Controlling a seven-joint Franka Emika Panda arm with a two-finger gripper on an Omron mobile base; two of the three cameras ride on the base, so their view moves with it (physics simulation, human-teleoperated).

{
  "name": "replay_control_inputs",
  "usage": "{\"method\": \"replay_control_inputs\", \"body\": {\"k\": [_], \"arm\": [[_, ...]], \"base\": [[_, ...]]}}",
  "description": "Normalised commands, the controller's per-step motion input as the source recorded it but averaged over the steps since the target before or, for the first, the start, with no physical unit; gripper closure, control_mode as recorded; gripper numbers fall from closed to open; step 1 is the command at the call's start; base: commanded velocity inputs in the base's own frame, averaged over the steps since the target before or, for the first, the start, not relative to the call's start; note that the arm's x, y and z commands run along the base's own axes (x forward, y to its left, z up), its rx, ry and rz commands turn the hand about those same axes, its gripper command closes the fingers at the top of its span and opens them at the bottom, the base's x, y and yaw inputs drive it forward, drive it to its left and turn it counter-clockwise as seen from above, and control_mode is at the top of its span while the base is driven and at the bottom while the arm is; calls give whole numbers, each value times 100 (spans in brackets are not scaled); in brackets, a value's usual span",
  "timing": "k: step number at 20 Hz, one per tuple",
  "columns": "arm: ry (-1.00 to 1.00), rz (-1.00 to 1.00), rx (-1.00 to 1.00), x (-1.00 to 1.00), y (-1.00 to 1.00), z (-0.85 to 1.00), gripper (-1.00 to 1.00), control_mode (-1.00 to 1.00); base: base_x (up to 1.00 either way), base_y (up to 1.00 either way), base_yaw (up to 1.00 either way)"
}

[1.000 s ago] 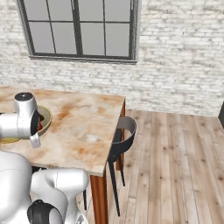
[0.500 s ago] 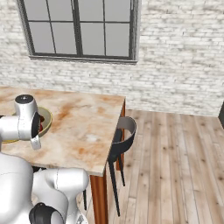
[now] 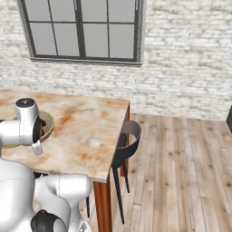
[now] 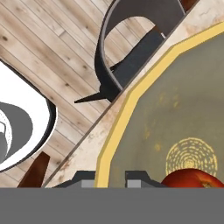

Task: Pick the chicken drumstick and tomato from their plates and place them in the bowl. Then put the bowl in the fridge.

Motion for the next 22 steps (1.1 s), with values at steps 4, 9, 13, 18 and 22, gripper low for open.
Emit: {"method": "replay_control_inputs", "body": {"k": [4, 9, 13, 18, 22], "arm": [[0, 0, 0, 0, 0, 0, 100, 100], [0, 0, 0, 0, 0, 0, 100, 100], [0, 0, 0, 0, 0, 0, 100, 100], [0, 0, 0, 0, 0, 0, 100, 100], [0, 0, 0, 0, 0, 0, 100, 100]], "base": [[-37, -1, 0], [-72, 7, 4], [-46, 47, 20], [-35, 79, 31], [-29, 60, 64]]}}
